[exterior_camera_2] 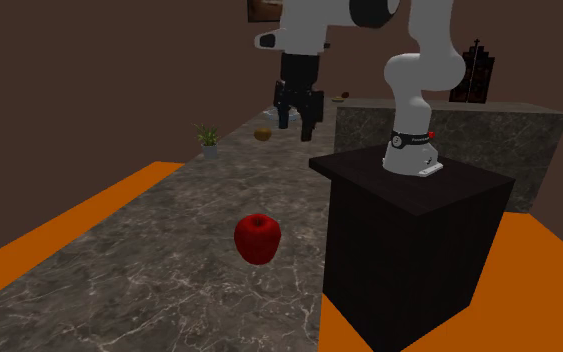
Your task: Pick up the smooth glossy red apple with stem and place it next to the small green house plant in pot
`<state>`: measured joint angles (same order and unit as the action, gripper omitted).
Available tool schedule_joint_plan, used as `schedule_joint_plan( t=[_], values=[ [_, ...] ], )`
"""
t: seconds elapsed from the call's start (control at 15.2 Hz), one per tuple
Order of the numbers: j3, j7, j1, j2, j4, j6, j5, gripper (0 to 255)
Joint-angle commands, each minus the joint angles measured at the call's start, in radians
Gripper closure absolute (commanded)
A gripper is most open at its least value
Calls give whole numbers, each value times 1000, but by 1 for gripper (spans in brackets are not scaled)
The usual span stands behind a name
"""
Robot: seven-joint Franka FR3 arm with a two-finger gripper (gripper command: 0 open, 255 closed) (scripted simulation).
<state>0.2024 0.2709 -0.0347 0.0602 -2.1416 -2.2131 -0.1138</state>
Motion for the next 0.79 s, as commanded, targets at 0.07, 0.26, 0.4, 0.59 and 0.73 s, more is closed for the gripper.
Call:
schedule_joint_plan(
  t=[0.07,0.26,0.4,0.59,0.73],
  values=[
    [5,40,-13,114,81,-37,-32,0],
    [2,74,-31,228,175,-62,-63,0],
    [-2,93,-46,305,245,-73,-81,0],
    [-11,117,-70,422,361,-79,-104,0],
    [-17,126,-84,489,434,-77,-114,0]
  ],
)
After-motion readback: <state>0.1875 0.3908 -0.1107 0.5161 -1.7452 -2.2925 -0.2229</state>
